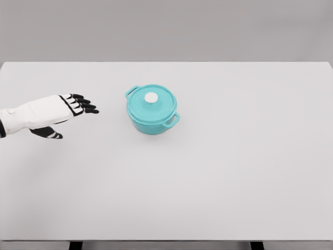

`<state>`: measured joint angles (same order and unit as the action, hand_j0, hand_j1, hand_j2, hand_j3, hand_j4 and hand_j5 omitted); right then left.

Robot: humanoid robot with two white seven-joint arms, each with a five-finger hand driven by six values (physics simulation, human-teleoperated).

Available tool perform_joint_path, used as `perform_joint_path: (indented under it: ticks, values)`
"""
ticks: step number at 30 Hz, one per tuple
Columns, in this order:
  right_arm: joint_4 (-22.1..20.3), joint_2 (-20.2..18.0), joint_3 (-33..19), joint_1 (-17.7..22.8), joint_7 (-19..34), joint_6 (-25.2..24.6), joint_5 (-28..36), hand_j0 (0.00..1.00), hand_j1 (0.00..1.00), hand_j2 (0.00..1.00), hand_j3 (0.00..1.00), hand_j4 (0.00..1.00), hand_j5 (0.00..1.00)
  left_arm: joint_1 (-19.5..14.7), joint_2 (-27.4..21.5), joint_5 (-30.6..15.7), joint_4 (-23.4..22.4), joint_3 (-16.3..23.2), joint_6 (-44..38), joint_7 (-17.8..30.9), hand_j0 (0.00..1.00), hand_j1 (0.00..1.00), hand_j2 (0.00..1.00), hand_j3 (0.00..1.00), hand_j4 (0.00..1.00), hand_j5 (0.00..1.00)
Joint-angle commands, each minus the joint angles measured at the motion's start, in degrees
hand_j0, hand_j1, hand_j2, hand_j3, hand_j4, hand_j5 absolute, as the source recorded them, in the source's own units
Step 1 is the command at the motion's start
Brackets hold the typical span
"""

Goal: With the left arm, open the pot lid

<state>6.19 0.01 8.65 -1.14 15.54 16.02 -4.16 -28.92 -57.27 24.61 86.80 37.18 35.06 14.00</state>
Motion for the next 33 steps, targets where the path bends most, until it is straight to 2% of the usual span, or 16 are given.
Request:
perform_joint_path:
  ticks: [1,2,4,5,7,10,11,13,14,17,19,21,24,26,28,33]
  values:
    - [0.3,0.0,-0.3,0.1,-0.1,-0.1,0.2,1.0,1.0,1.0,1.0,1.0,1.0,0.0,-0.1,-0.4,0.8,0.0,-0.1,0.0,1.0,1.0,1.0,1.0,1.0,1.0]
    - [0.3,0.0,-0.2,0.6,-0.1,-0.1,0.3,1.0,1.0,1.0,1.0,1.0,1.0,-1.1,0.2,-0.4,0.8,-0.1,-0.1,0.0,1.0,1.0,1.0,1.0,1.0,1.0]
    - [0.2,0.0,-0.3,0.9,-0.1,-0.1,0.2,1.0,1.0,1.0,1.0,1.0,1.0,-6.9,1.5,-1.5,0.5,0.1,-0.1,0.1,1.0,1.0,1.0,1.0,1.0,1.0]
    - [0.2,0.0,-0.3,0.9,-0.1,-0.1,0.2,1.0,1.0,1.0,1.0,1.0,1.0,-10.2,3.5,-4.6,0.4,1.0,-0.1,0.1,1.0,1.0,1.0,1.0,1.0,1.0]
    - [0.3,0.0,-0.3,0.9,-0.1,-0.1,0.2,1.0,1.0,1.0,1.0,1.0,1.0,-14.0,8.8,-7.7,0.4,7.7,-0.1,0.1,1.0,1.0,1.0,1.0,1.0,1.0]
    - [0.2,0.0,-0.3,0.9,-0.1,-0.1,0.2,1.0,1.0,1.0,1.0,1.0,1.0,-18.3,11.7,-8.4,0.1,12.1,-0.1,0.1,1.0,1.0,1.0,1.0,1.0,1.0]
    - [0.3,0.0,-0.3,0.9,-0.1,-0.1,0.2,1.0,1.0,1.0,1.0,1.0,1.0,-20.9,13.5,-11.0,-0.8,16.6,-0.1,0.0,1.0,1.0,1.0,1.0,1.0,1.0]
    - [0.3,0.0,-0.3,0.9,-0.1,-0.1,0.2,1.0,1.0,1.0,1.0,1.0,1.0,-24.3,13.8,-13.8,-1.5,22.1,-0.1,-0.6,1.0,1.0,1.0,1.0,1.0,1.0]
    - [0.2,0.0,-0.3,0.9,-0.1,-0.1,0.2,1.0,1.0,1.0,1.0,1.0,1.0,-25.7,13.9,-15.1,-2.5,22.6,-0.1,-0.6,1.0,1.0,1.0,1.0,1.0,1.0]
    - [0.2,0.0,-0.3,0.9,-0.1,-0.1,0.2,1.0,1.0,1.0,1.0,1.0,1.0,-30.5,14.5,-19.8,-2.8,29.9,-0.1,1.7,1.0,1.0,1.0,1.0,1.0,1.0]
    - [0.2,0.0,-0.3,0.9,-0.1,-0.1,0.2,1.0,1.0,1.0,1.0,1.0,1.0,-32.5,14.7,-21.2,-4.0,30.1,-0.1,6.7,1.0,1.0,1.0,1.0,1.0,1.0]
    - [0.2,0.0,-0.3,0.9,-0.1,-0.1,0.1,1.0,1.0,1.0,1.0,1.0,1.0,-33.5,16.7,-20.8,-7.4,30.2,-0.1,8.5,1.0,1.0,1.0,1.0,1.0,1.0]
    - [0.2,0.0,-0.3,0.9,-0.1,-0.1,0.2,1.0,1.0,1.0,1.0,1.0,1.0,-37.5,18.5,-21.4,-8.8,32.2,-0.1,12.8,1.0,1.0,1.0,1.0,1.0,1.0]
    - [0.2,0.0,-0.3,0.9,-0.1,-0.1,0.2,1.0,1.0,1.0,1.0,1.0,1.0,-39.3,22.2,-21.6,-13.9,33.1,-0.1,13.3,1.0,1.0,1.0,1.0,1.0,1.0]
    - [0.2,0.0,-0.3,0.9,-0.1,-0.1,0.2,1.0,1.0,1.0,1.0,1.0,1.0,-39.2,26.0,-21.0,-20.2,33.9,-0.1,13.9,1.0,1.0,1.0,1.0,1.0,1.0]
    - [0.2,0.0,-0.3,0.9,-0.1,-0.1,0.2,1.0,1.0,1.0,1.0,1.0,1.0,-39.5,26.2,-21.4,-20.5,34.1,-0.1,13.9,1.0,1.0,1.0,1.0,1.0,1.0]
